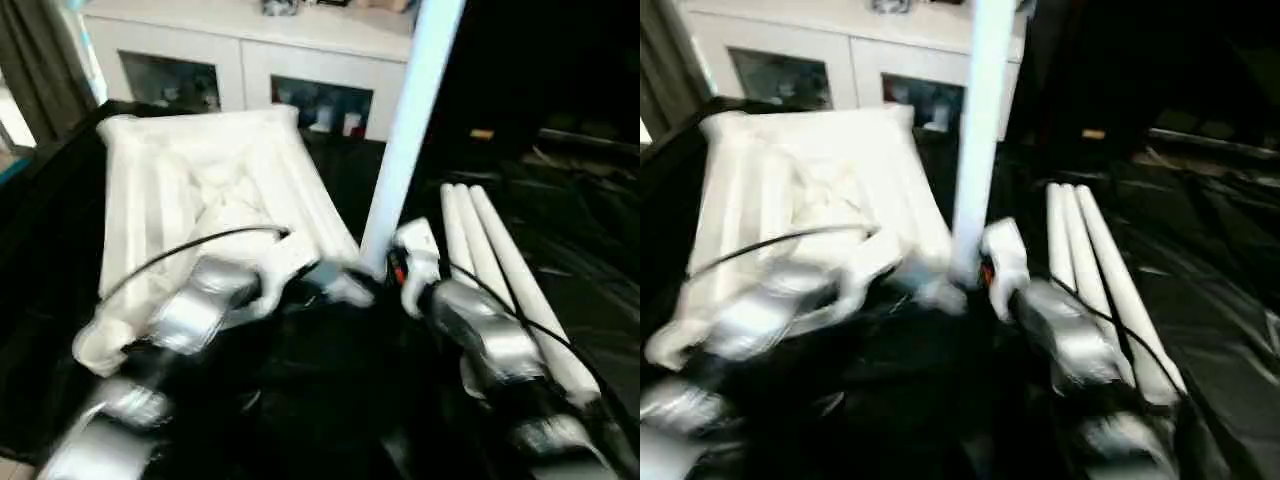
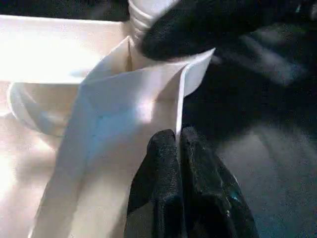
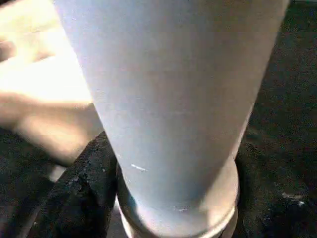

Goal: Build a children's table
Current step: Rotate leg to tighten

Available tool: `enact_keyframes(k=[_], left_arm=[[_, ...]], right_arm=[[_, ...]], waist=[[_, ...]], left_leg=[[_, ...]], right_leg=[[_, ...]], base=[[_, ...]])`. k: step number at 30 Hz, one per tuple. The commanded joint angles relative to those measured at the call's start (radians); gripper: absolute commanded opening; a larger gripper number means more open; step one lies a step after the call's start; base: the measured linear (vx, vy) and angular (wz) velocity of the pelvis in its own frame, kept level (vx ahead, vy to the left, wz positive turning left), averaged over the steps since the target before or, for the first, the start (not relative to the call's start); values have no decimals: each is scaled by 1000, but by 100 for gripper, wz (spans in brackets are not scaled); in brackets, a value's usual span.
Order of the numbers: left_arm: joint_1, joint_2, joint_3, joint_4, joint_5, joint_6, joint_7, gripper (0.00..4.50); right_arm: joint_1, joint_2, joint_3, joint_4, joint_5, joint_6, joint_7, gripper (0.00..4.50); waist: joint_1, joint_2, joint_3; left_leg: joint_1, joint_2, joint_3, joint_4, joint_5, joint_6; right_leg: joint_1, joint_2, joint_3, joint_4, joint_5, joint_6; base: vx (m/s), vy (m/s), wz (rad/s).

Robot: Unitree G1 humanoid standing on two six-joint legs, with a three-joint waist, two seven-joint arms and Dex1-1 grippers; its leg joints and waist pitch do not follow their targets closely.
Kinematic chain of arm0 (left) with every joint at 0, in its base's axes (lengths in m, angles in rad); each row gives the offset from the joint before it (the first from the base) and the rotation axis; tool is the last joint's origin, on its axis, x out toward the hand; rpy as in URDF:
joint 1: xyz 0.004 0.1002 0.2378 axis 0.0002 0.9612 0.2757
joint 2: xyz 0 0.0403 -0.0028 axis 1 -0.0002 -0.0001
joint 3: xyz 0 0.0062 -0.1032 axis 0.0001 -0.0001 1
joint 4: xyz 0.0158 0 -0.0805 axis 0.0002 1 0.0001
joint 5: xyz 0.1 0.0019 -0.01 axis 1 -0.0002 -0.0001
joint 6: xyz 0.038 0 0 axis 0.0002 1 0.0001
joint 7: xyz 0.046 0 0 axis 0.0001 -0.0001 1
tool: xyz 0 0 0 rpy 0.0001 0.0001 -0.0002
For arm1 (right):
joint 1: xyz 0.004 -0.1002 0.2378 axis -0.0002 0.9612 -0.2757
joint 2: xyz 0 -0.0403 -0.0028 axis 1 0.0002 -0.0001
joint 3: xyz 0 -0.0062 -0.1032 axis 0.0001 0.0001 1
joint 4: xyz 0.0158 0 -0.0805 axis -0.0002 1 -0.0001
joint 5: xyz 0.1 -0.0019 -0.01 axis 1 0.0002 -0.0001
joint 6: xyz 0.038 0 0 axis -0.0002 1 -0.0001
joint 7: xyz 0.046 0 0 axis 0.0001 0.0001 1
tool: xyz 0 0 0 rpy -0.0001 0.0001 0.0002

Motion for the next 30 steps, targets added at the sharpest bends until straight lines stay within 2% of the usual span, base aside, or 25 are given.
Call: enact_keyframes(k=[1, 4, 5, 6, 7, 9, 13, 15, 16, 19, 21, 22, 24, 27, 30], left_arm=[[-23, -43, 8, 44, 22, 29, 114, 0], [-45, -98, -8, 73, 37, 31, 153, 0], [-50, -117, -16, 76, 35, 30, 151, 0], [-52, -125, -18, 76, 33, 29, 150, 0], [-55, -132, -17, 82, 34, 26, 152, 0], [-63, -140, -19, 97, 37, 19, 151, 0], [-64, -130, -22, 102, 36, 2, 136, 0], [-54, -113, -23, 91, 28, -27, 104, 0], [-43, -97, -21, 77, 20, -45, 74, 0], [-29, -77, -23, 55, 12, -53, 34, 0], [-7, -42, -35, 23, 2, -57, -30, 0], [8, -16, -44, 2, -4, -63, -73, 0], [32, 22, -55, -33, -19, -69, -140, 0], [71, 76, -63, -92, -58, -99, -247, 0], [101, 117, -64, -151, -95, -111, -328, 0]], right_arm=[[8, 37, 14, 105, -25, 41, -107, 279], [-27, 87, 0, 162, -23, 15, -158, 279], [-35, 101, 10, 171, -33, -11, -161, 279], [-37, 105, 15, 171, -36, -16, -156, 279], [-41, 112, 13, 176, -36, -20, -155, 279], [-48, 128, -2, 176, -21, -24, -137, 334], [-51, 126, 0, 168, -8, -34, -94, 370], [-40, 106, 20, 143, -11, -48, -47, 390], [-29, 86, 30, 115, -4, -53, 1, 390], [-13, 62, 39, 76, 8, -52, 66, 390], [11, 24, 57, 17, 21, -47, 155, 390], [28, -4, 70, -22, 29, -45, 214, 390], [55, -52, 89, -82, 47, -40, 312, 390], [97, -130, 128, -178, 78, -10, 464, 390], [114, -179, 153, -220, 75, 1, 536, 390]], waist=[[0, 9, -40], [1, 8, -44], [2, 10, -45], [2, 8, -46], [2, 8, -46], [2, 10, -47], [1, 11, -46], [2, 13, -46], [2, 9, -48], [2, 10, -50], [2, 9, -54], [4, 12, -55], [4, 11, -57], [6, 13, -55], [7, 17, -55]], left_leg=[[4, 45, -22, -74, -234, -22], [4, 43, -18, -71, -225, -5], [4, 44, -18, -71, -220, -3], [-1, 44, -18, -71, -203, 3], [-1, 44, -18, -71, -203, 3], [-1, 44, -17, -71, -196, 12], [-1, 45, -17, -73, -204, 16], [-1, 46, -18, -74, -210, 18], [-4, 45, -18, -73, -206, 21], [-6, 46, -17, -71, -170, 33], [-7, 47, -15, -65, -116, 55], [-7, 47, -17, -64, -98, 65], [-6, 47, -14, -60, -84, 82], [-4, 48, -13, -59, -87, 101], [0, 50, -13, -61, -105, 90]], right_leg=[[34, -92, 65, -102, -387, -129], [32, -90, 67, -101, -331, -123], [33, -92, 68, -100, -316, -126], [36, -88, 66, -95, -275, -130], [36, -88, 66, -95, -275, -130], [37, -87, 67, -92, -245, -139], [38, -88, 66, -93, -245, -145], [37, -89, 66, -95, -252, -144], [41, -89, 66, -95, -249, -141], [42, -88, 67, -86, -187, -155], [47, -86, 66, -74, -79, -179], [50, -85, 65, -70, -39, -190], [51, -85, 66, -64, 10, -204], [52, -84, 66, -63, 31, -222], [50, -84, 65, -64, 4, -234]], base=[[0, 0, 0], [0, 0, 0], [0, 0, 0], [0, 0, 0], [0, 0, 0], [0, 0, 0], [0, 0, 0], [0, 0, 0], [0, 0, 0], [0, 0, 0], [0, 0, 0], [0, 0, 0], [0, 0, 0], [0, 0, 0], [0, 0, 0]])
